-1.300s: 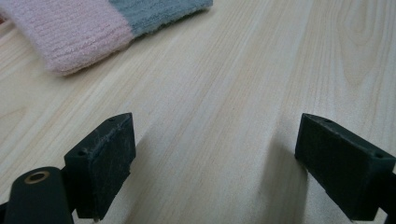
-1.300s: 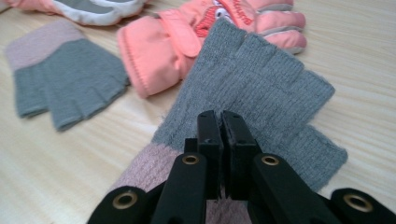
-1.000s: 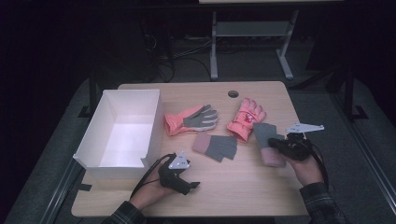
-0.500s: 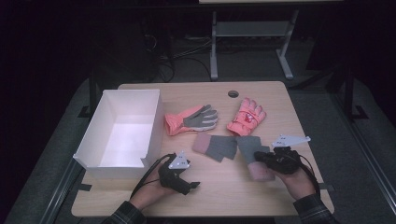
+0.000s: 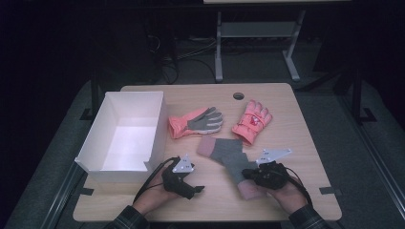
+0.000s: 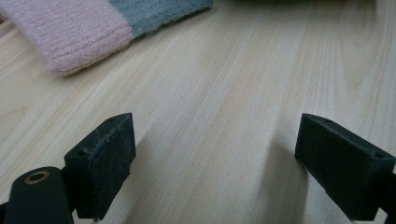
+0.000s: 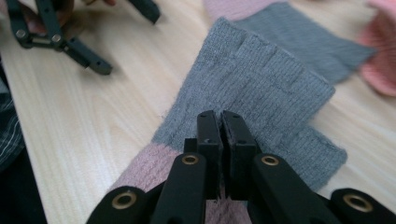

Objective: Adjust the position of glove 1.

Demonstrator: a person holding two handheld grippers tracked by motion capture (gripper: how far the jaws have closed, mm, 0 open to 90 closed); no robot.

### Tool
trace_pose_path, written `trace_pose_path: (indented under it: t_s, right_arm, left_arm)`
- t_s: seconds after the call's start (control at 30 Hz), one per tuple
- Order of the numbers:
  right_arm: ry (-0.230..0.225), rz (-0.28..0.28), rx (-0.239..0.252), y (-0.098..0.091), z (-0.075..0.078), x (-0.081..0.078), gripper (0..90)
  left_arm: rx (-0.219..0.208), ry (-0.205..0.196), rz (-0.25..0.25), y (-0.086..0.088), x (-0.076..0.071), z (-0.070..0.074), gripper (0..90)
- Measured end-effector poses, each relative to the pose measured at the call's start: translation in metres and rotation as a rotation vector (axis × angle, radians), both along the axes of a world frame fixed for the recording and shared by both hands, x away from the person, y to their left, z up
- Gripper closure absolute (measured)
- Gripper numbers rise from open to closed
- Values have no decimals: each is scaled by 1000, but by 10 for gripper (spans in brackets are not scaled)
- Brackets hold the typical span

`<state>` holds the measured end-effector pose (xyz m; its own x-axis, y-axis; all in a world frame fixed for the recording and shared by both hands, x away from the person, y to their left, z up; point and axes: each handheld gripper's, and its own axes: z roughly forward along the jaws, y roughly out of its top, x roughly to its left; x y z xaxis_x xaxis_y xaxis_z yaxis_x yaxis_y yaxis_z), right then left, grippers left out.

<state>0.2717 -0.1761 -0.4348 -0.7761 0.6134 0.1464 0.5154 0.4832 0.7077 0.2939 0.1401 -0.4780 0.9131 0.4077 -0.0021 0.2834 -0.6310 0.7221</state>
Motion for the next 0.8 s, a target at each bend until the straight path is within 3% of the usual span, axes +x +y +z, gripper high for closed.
trace_pose_path:
  t_s: [0.33,0.57,0.63,0.73,0.8]
  right_arm:
    - [8,94,-10,23,-8,-4,867]
    - [27,128,-30,38,-14,-6,862]
    - [24,133,-41,39,-16,-5,823]
    - [10,127,-43,38,-16,-4,668]
    - [-1,115,-27,35,-13,-4,649]
  left_arm:
    - [1,1,1,0,0,0,116]
    - [4,-5,-2,0,1,0,116]
    - [2,-2,1,0,0,0,116]
    - [-2,1,24,-2,-1,0,115]
    - [14,5,32,-3,-1,1,116]
